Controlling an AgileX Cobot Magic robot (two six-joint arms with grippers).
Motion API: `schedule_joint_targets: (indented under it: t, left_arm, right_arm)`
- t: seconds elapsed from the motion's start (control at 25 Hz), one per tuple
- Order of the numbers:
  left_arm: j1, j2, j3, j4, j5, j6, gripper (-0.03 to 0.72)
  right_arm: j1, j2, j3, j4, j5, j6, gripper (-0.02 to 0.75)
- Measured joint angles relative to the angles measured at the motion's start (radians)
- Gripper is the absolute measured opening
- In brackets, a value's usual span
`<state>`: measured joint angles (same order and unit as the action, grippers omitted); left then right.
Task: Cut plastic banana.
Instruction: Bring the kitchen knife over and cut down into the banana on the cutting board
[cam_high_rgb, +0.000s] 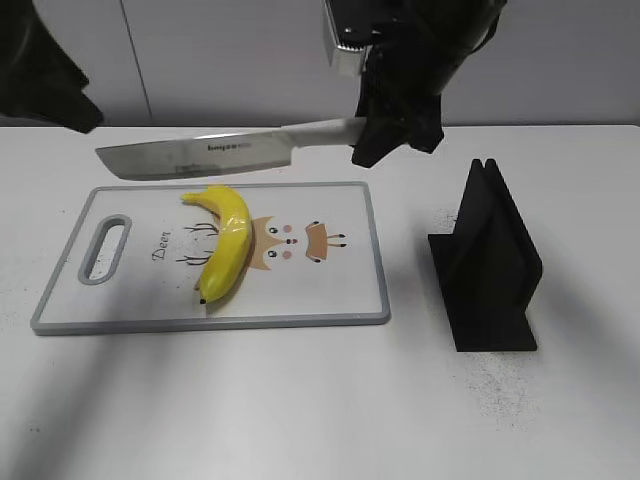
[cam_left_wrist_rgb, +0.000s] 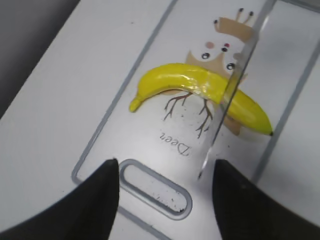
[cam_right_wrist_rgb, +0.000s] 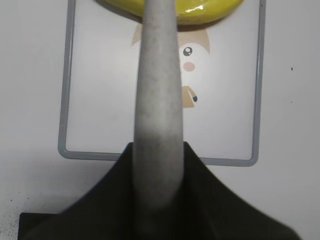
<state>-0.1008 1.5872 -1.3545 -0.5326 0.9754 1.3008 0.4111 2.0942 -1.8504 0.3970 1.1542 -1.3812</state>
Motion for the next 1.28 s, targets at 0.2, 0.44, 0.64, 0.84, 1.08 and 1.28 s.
schedule_joint_targets:
  t: [0.2, 0.44, 0.64, 0.84, 1.08, 1.28]
  left_arm:
    - [-0.073, 0.094, -0.035, 0.001, 0.039, 0.083, 0.552]
    - [-0.114, 0.18, -0.036, 0.039, 0.039, 0.096, 0.476]
    - [-0.116, 0.195, -0.036, 0.044, -0.009, 0.096, 0.134]
    - [-0.116, 0.204, -0.036, 0.048, -0.027, 0.112, -0.007]
    - [-0.116, 0.241, -0.036, 0.049, -0.068, 0.119, -0.011]
    - [-0.116, 0.319, -0.036, 0.061, -0.121, 0.126, -0.011]
  right_arm:
    - [0.0, 0.033, -0.007, 0.021, -0.001, -0.022, 0.162]
    - [0.0, 0.056, -0.009, 0.026, -0.006, -0.025, 0.162]
    - [0.0, 0.056, -0.01, 0.029, -0.016, -0.026, 0.162]
    - [0.0, 0.056, -0.01, 0.032, -0.041, -0.027, 0.162]
    - [0.0, 0.064, -0.011, 0.029, -0.073, -0.033, 0.162]
    - [-0.002, 0.147, -0.017, 0.028, -0.102, -0.034, 0.162]
